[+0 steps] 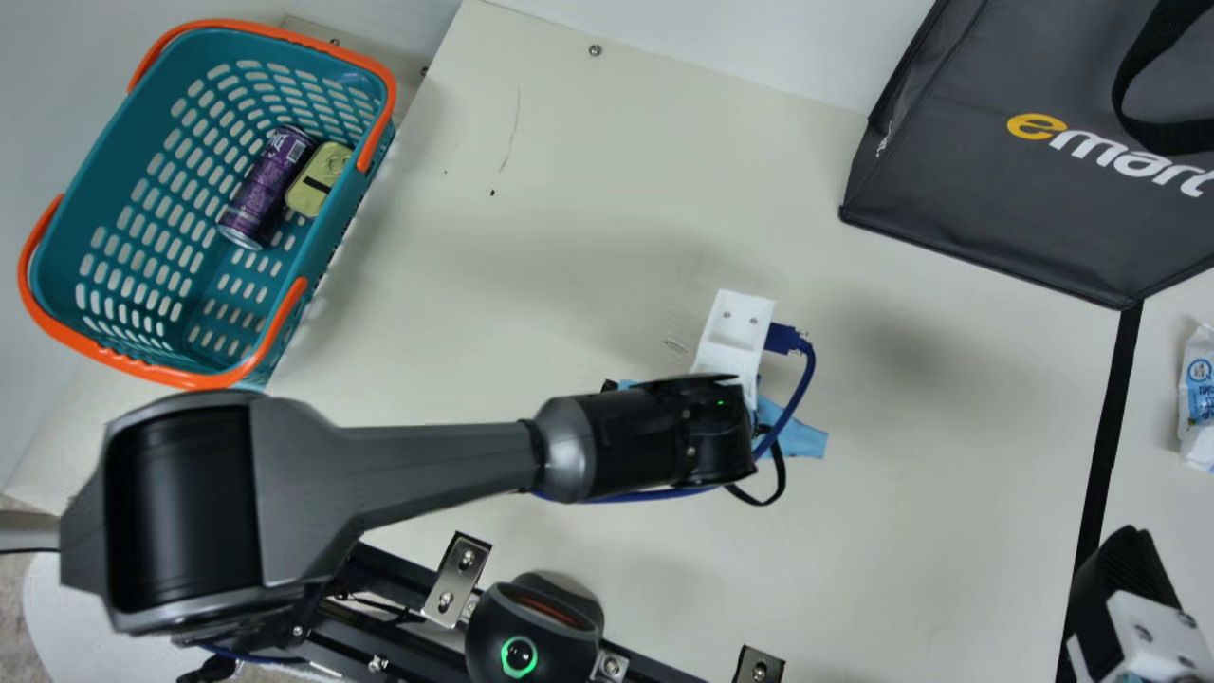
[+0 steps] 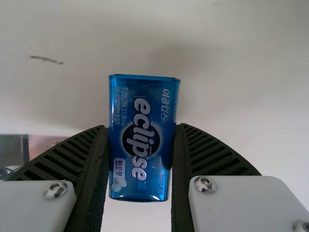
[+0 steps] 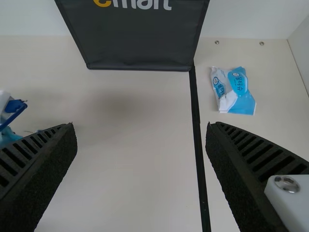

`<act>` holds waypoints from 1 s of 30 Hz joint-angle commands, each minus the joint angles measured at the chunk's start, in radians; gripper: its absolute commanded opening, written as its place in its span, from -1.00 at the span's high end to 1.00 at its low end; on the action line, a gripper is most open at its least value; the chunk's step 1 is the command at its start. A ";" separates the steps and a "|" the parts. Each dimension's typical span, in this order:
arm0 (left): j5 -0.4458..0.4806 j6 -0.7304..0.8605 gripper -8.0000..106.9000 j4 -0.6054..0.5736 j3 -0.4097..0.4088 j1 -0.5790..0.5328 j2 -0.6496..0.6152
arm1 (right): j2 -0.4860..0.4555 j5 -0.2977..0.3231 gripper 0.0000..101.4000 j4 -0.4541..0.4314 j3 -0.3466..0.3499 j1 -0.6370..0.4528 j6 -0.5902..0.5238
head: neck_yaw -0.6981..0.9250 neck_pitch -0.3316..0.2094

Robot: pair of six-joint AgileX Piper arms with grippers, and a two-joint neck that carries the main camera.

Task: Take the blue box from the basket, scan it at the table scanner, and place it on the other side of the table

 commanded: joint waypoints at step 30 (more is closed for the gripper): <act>-0.045 0.024 -0.71 -0.051 0.009 0.037 -0.019 | 0.000 0.000 -0.87 0.000 0.000 0.000 0.000 | 0.002 -0.026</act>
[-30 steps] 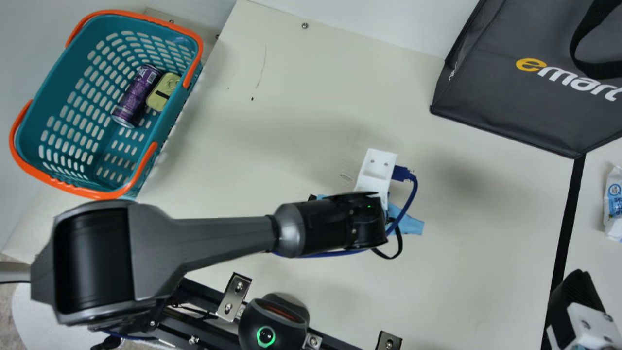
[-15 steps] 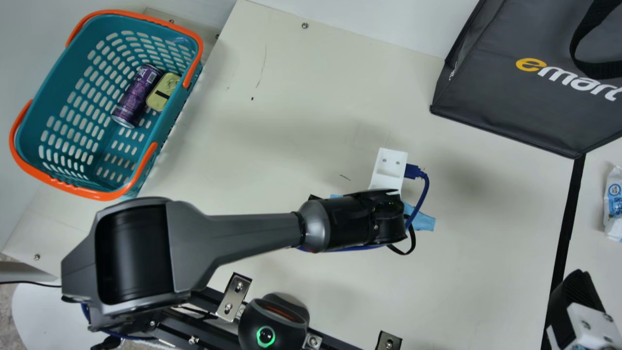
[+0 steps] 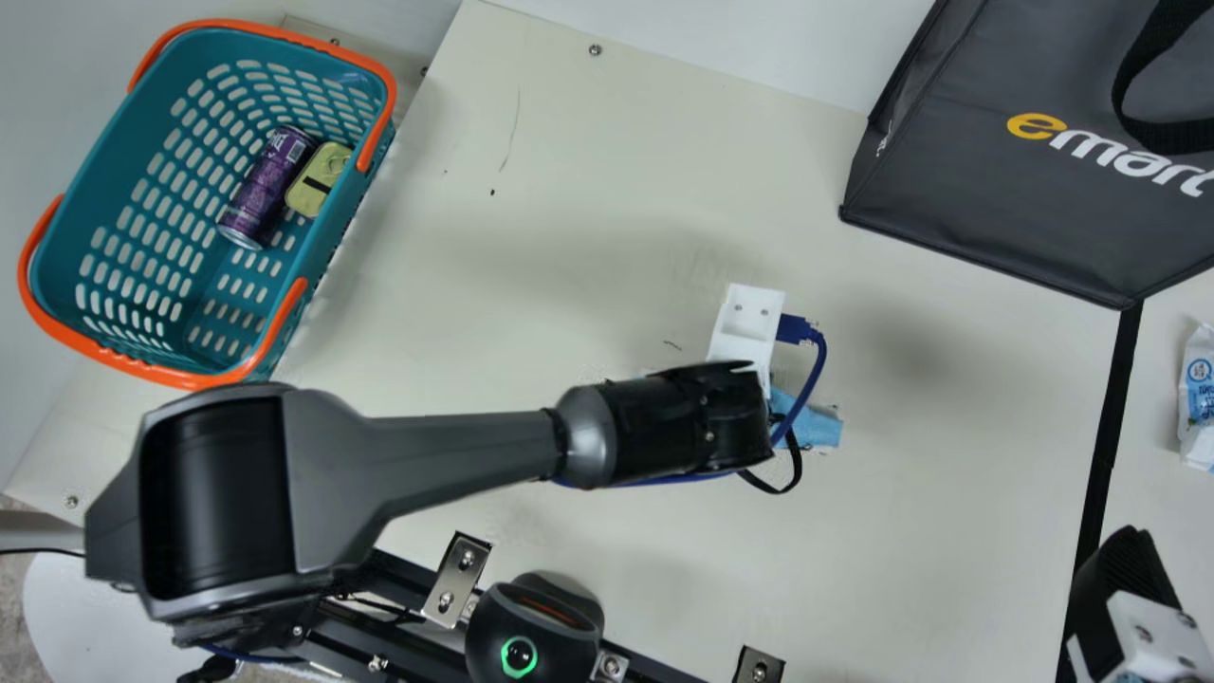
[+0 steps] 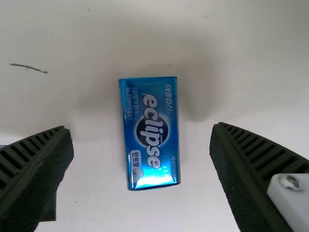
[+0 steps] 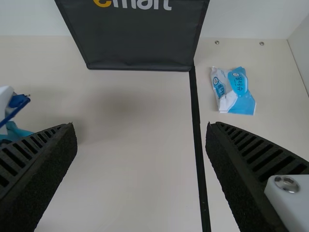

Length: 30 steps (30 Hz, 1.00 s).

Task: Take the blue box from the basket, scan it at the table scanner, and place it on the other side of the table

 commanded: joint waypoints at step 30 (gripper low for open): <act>0.079 1.140 -0.71 -0.623 0.501 0.846 -0.842 | 0.000 0.000 -0.87 0.000 0.000 0.000 0.000 | 0.002 -0.026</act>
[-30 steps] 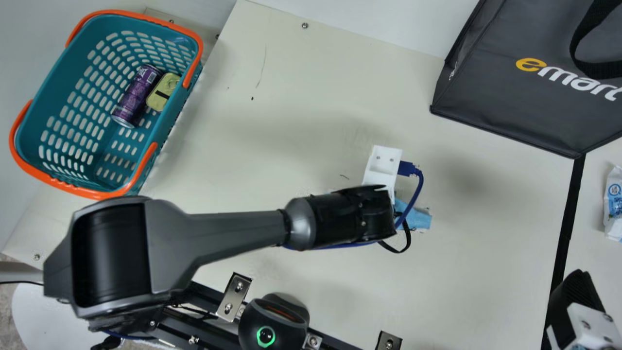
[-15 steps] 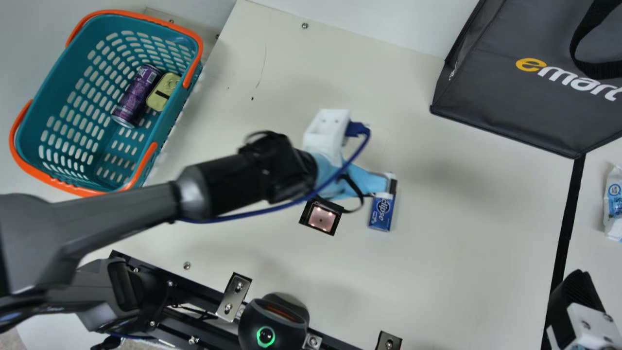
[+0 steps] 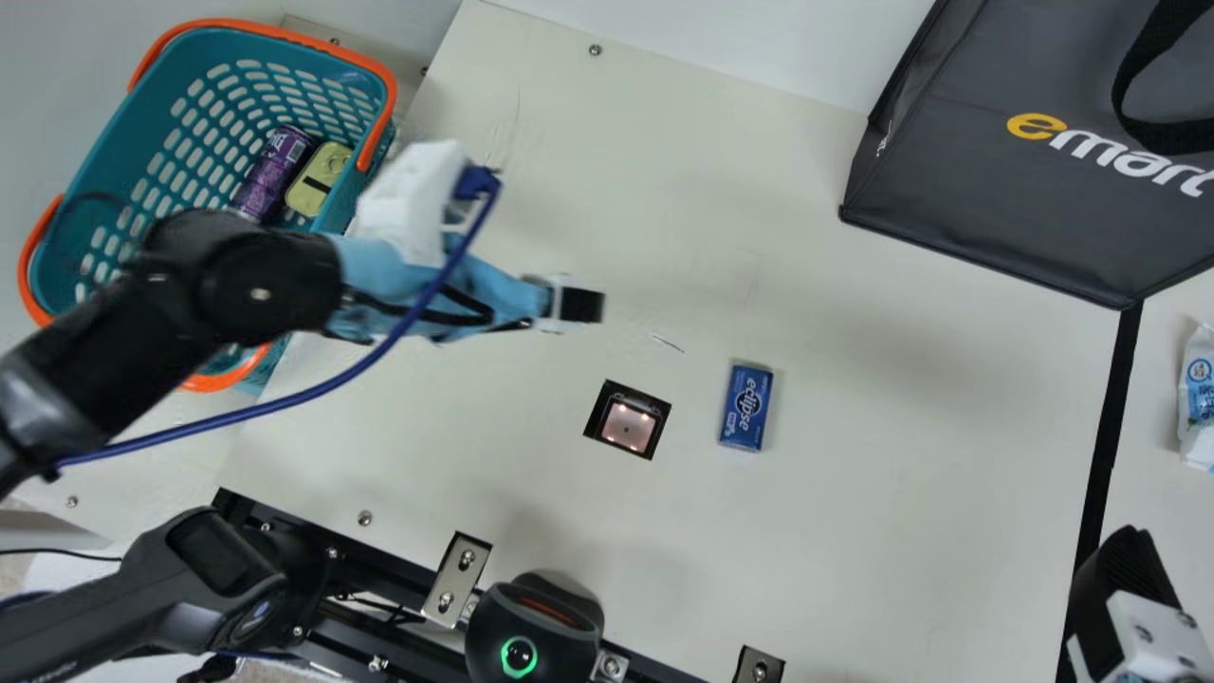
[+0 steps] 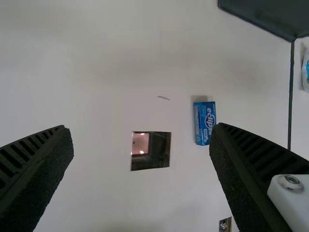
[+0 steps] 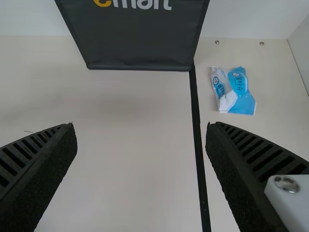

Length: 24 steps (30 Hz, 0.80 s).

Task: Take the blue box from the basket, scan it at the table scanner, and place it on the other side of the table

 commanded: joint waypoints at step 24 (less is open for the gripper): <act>0.235 0.421 -0.71 0.140 -0.157 0.417 -0.286 | 0.000 0.000 -0.87 0.000 0.000 0.000 0.000 | -0.044 -0.026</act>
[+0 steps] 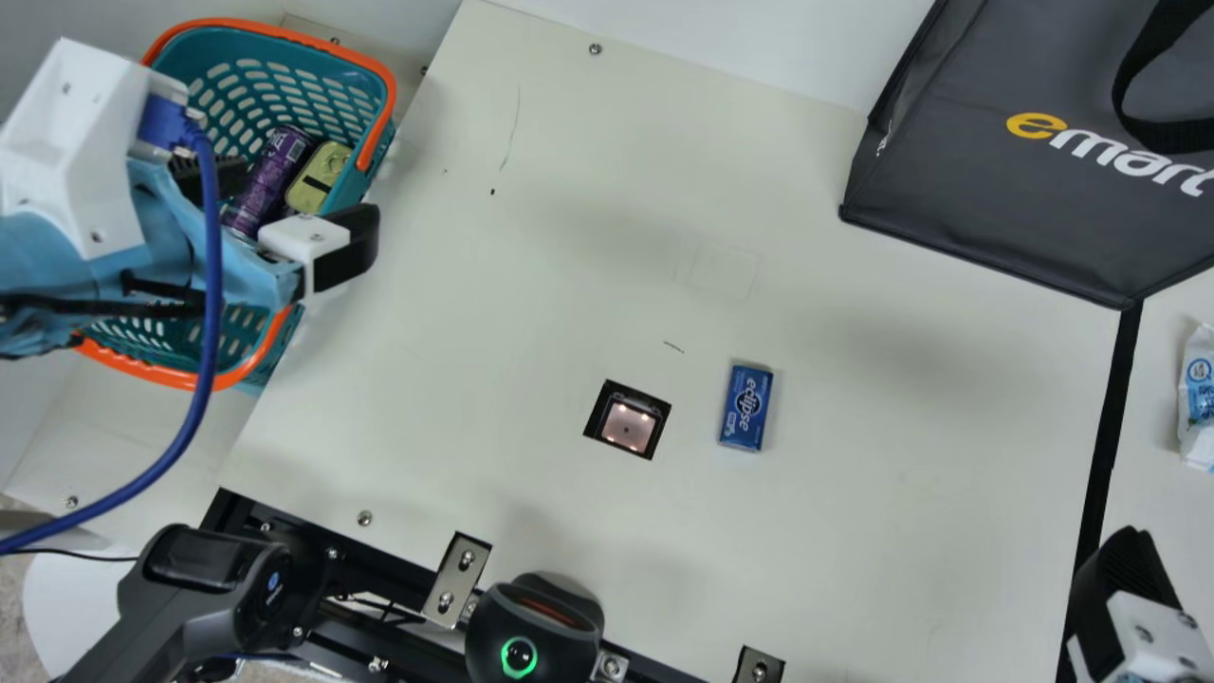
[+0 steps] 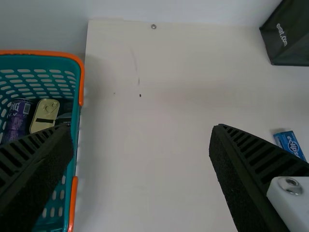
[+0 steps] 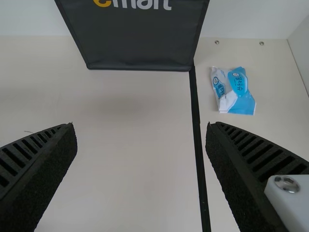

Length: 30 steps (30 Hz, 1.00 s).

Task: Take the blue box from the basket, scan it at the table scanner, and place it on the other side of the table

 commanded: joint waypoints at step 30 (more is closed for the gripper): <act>0.002 0.000 -0.71 -0.002 0.000 0.000 0.000 | 0.152 -0.020 -0.87 -0.021 -0.005 0.138 -0.103 | -0.344 -0.026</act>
